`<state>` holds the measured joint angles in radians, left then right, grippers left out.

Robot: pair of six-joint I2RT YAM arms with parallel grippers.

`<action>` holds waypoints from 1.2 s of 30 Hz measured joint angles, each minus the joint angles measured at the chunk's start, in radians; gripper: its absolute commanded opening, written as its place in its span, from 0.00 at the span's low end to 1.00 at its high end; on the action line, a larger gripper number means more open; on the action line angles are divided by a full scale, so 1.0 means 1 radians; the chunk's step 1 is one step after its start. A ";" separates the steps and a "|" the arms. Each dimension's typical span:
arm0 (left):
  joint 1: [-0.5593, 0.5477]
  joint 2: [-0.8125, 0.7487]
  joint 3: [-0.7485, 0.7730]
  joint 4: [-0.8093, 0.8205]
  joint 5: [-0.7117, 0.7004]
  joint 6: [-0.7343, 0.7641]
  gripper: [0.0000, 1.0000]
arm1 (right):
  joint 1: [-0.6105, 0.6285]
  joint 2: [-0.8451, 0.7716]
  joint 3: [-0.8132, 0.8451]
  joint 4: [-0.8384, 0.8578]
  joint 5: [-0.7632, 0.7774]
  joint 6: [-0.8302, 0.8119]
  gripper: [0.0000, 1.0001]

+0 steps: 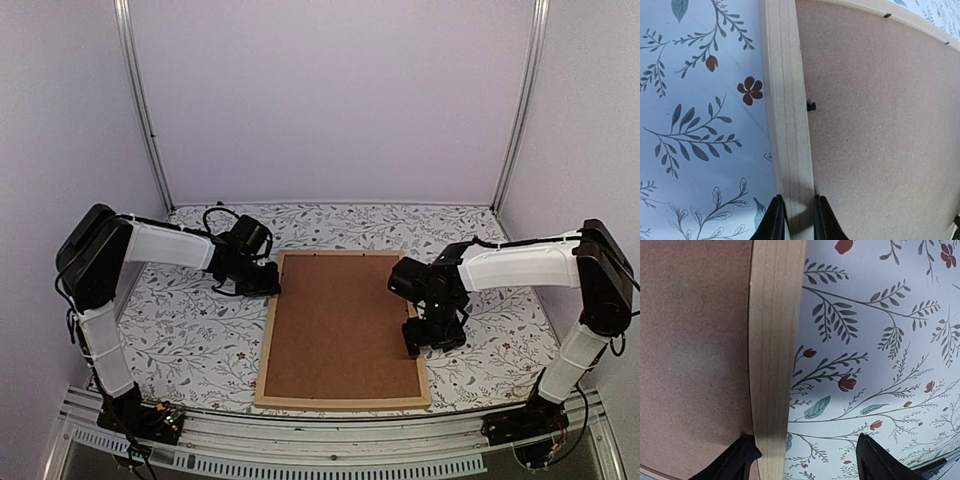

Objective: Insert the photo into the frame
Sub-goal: Press the fastener onto the backboard.

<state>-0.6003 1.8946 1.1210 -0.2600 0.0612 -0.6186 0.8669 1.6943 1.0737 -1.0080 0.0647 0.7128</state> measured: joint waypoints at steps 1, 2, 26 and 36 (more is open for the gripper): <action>0.000 0.000 0.000 0.000 0.000 0.000 0.00 | 0.004 0.006 -0.006 0.008 -0.002 0.005 0.74; 0.000 0.000 0.000 0.000 0.000 0.000 0.00 | 0.006 0.006 -0.006 0.008 0.000 0.005 0.74; 0.000 0.000 -0.001 0.001 0.000 0.001 0.00 | -0.024 -0.080 0.027 0.144 -0.078 -0.021 0.76; 0.000 0.000 -0.001 0.000 0.000 0.001 0.00 | -0.151 -0.131 -0.005 0.206 -0.085 -0.046 0.73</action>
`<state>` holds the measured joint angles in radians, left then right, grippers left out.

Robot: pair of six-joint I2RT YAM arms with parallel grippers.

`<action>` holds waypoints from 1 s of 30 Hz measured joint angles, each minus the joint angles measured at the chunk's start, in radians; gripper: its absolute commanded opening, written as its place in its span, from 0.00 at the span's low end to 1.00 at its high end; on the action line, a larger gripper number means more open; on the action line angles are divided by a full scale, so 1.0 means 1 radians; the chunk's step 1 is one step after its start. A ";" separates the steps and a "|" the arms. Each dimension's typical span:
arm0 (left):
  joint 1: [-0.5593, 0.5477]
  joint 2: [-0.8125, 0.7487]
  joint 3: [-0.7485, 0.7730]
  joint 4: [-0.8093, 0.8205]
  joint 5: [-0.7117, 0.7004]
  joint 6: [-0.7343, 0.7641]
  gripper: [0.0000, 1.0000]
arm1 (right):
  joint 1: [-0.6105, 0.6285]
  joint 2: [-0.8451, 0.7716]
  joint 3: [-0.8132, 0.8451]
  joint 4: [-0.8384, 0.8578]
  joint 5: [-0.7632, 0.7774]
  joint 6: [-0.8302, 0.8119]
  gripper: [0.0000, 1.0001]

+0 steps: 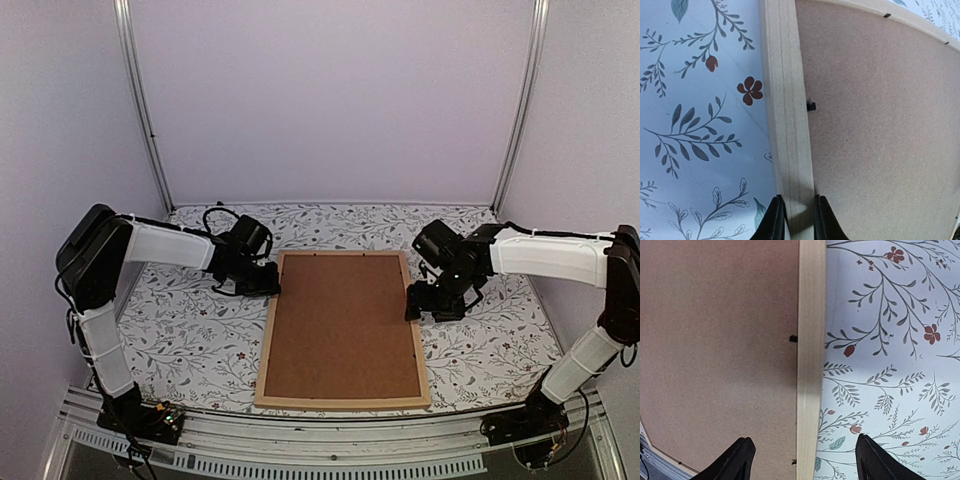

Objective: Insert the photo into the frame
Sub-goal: Press the fastener onto the backboard.

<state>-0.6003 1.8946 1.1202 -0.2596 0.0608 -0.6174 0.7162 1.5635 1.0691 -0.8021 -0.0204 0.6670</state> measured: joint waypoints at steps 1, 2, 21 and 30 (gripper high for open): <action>0.000 0.000 0.000 0.000 0.000 0.000 0.00 | -0.011 0.000 -0.008 0.005 -0.001 -0.006 0.72; 0.000 0.000 0.000 0.000 0.000 0.000 0.00 | -0.018 0.000 -0.014 0.006 -0.002 -0.011 0.72; 0.000 0.000 0.000 0.000 -0.001 0.000 0.00 | 0.024 -0.048 -0.071 -0.110 -0.068 -0.093 0.69; 0.000 0.000 0.000 0.000 -0.001 0.000 0.00 | 0.069 -0.005 -0.071 -0.137 -0.071 -0.095 0.69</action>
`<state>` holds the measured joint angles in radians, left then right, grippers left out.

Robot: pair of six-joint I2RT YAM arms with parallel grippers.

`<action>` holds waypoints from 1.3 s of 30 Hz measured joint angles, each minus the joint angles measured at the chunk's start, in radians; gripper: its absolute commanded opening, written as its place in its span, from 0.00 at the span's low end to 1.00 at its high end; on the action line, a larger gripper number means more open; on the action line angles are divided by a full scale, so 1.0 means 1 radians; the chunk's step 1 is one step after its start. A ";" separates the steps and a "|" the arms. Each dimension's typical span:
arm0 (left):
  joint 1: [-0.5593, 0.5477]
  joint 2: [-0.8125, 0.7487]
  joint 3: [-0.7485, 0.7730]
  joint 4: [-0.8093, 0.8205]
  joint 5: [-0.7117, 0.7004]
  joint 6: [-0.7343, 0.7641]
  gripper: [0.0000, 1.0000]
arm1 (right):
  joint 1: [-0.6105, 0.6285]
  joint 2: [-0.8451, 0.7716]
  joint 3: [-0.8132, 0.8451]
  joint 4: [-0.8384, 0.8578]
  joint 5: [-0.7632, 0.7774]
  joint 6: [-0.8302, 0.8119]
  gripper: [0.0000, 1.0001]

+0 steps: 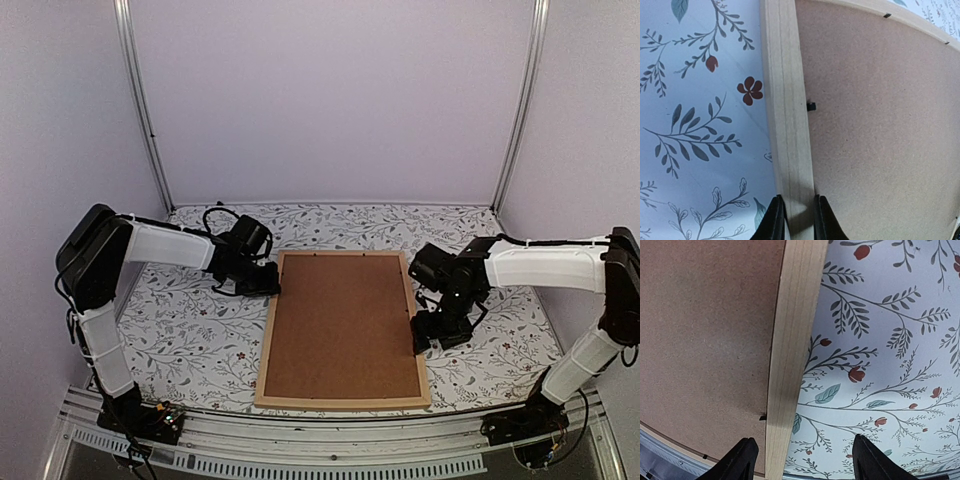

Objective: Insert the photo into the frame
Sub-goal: Press the fastener onto the backboard.

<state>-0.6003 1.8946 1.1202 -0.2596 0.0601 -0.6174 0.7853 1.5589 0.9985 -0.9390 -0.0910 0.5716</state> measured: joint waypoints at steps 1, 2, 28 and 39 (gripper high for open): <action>0.000 0.000 0.000 0.000 0.000 0.000 0.00 | 0.000 0.005 0.000 0.000 0.000 0.000 0.69; 0.000 0.000 0.000 0.000 0.000 0.000 0.00 | 0.002 0.010 0.000 0.000 0.000 0.000 0.69; 0.000 0.000 0.000 0.000 0.000 0.001 0.00 | 0.007 0.088 0.000 0.010 0.001 0.012 0.69; 0.000 0.000 0.000 0.000 0.000 0.002 0.00 | 0.006 0.076 0.000 0.026 -0.025 0.014 0.69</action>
<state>-0.6003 1.8946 1.1202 -0.2596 0.0601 -0.6159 0.7918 1.6348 0.9985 -0.9127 -0.1162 0.5858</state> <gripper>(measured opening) 0.170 0.695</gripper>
